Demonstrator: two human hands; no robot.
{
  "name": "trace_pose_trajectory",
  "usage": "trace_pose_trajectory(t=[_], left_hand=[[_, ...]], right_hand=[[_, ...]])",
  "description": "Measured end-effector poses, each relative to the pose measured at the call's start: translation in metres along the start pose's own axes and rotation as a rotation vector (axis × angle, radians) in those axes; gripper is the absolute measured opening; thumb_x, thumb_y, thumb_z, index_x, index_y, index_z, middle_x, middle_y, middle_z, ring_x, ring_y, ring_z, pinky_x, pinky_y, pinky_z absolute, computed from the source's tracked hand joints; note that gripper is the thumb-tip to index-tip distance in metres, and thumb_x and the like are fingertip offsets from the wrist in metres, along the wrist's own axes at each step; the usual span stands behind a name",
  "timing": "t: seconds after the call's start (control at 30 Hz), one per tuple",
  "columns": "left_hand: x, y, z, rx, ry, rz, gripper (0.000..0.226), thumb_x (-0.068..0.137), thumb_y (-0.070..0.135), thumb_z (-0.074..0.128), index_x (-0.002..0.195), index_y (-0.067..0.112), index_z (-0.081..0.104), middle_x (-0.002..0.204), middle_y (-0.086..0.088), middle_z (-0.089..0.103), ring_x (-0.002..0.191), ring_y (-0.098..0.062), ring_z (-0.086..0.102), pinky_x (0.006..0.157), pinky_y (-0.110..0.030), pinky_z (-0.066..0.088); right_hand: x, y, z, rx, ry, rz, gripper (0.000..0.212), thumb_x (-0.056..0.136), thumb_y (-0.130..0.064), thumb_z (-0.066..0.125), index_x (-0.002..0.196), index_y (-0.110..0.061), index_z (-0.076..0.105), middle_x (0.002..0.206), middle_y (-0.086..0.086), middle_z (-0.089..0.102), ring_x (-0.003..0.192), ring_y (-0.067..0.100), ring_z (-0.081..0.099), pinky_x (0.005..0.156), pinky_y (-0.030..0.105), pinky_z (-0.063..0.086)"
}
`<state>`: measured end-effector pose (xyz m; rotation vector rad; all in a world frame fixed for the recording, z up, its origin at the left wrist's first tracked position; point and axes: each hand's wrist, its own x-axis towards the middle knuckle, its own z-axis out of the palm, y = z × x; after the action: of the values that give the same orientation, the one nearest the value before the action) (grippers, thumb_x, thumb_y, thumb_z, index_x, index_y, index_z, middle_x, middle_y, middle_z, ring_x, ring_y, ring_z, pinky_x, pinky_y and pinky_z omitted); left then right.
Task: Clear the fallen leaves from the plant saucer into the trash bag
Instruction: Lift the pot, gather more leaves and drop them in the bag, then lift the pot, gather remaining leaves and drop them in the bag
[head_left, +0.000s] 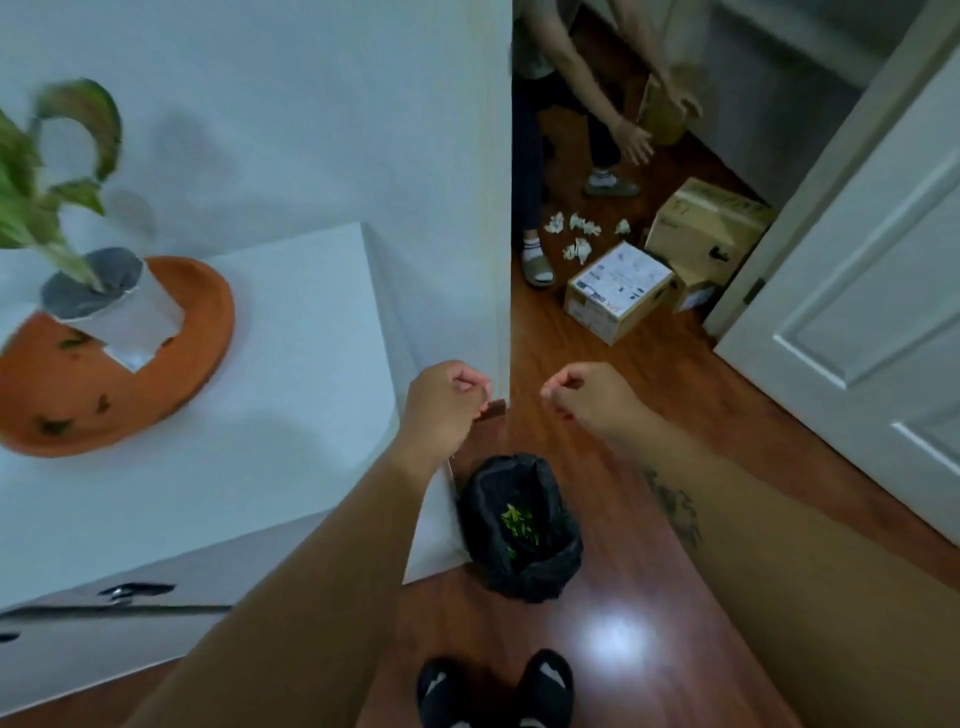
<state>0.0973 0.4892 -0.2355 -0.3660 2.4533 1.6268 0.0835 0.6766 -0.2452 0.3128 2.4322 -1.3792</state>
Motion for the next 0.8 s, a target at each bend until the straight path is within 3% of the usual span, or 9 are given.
trace_pose_trajectory(t=[0.07,0.13,0.27,0.47,0.63,0.73,0.8], left_hand=[[-0.006,0.018,-0.026,-0.015,0.049,0.033,0.009,0.087,0.01,0.063,0.085,0.01,0.072,0.08,-0.008,0.073,0.081,-0.026,0.072,0.083,-0.039,0.06],[-0.012,0.032,-0.057,-0.033,0.103,0.053,0.012,0.088,0.007,0.061,0.084,0.01,0.072,0.083,-0.008,0.072,0.083,-0.027,0.072,0.083,-0.036,0.06],[-0.018,0.036,-0.122,-0.033,0.216,0.076,0.019,0.087,0.0,0.055,0.085,0.008,0.072,0.088,-0.012,0.072,0.082,-0.026,0.07,0.082,-0.035,0.058],[-0.029,0.004,-0.211,-0.005,0.33,0.057,0.016,0.086,0.003,0.058,0.084,0.011,0.072,0.085,-0.011,0.071,0.078,-0.022,0.066,0.082,-0.044,0.056],[-0.024,-0.035,-0.298,0.063,0.482,0.036,0.006,0.084,0.022,0.07,0.079,0.018,0.07,0.074,0.006,0.068,0.075,-0.016,0.064,0.073,-0.033,0.054],[-0.009,-0.053,-0.351,0.085,0.567,0.049,0.015,0.079,0.026,0.077,0.083,0.016,0.067,0.079,0.005,0.066,0.077,-0.016,0.064,0.07,-0.024,0.05],[0.002,-0.062,-0.373,0.128,0.577,0.093,0.026,0.074,0.027,0.081,0.088,0.016,0.063,0.085,0.009,0.061,0.08,-0.015,0.062,0.07,-0.022,0.048]], right_hand=[[-0.006,-0.031,0.0,0.046,-0.009,-0.052,0.01,0.087,-0.012,0.063,0.082,-0.007,0.071,0.081,0.005,0.071,0.073,0.018,0.065,0.064,0.026,0.054],[-0.013,-0.065,0.006,0.073,-0.034,-0.107,0.011,0.088,-0.008,0.061,0.088,-0.001,0.07,0.084,0.007,0.071,0.073,0.018,0.064,0.065,0.026,0.054],[-0.02,-0.122,0.032,0.093,-0.088,-0.183,0.011,0.088,-0.007,0.059,0.088,-0.003,0.069,0.086,0.008,0.072,0.077,0.02,0.066,0.077,0.035,0.056],[-0.026,-0.181,0.1,0.111,-0.17,-0.242,0.019,0.088,-0.001,0.053,0.083,-0.006,0.07,0.075,0.004,0.07,0.066,0.015,0.06,0.064,0.023,0.05],[-0.028,-0.224,0.179,0.042,-0.195,-0.362,0.021,0.083,-0.002,0.053,0.074,-0.012,0.069,0.07,-0.003,0.067,0.063,0.012,0.056,0.063,0.025,0.046],[-0.024,-0.248,0.227,-0.096,-0.126,-0.48,0.008,0.086,-0.01,0.062,0.082,-0.011,0.069,0.073,-0.008,0.062,0.068,0.008,0.054,0.062,0.012,0.041],[-0.02,-0.258,0.247,-0.176,-0.074,-0.539,0.006,0.087,-0.014,0.063,0.088,-0.012,0.068,0.081,-0.004,0.065,0.077,0.012,0.059,0.069,0.013,0.045]])
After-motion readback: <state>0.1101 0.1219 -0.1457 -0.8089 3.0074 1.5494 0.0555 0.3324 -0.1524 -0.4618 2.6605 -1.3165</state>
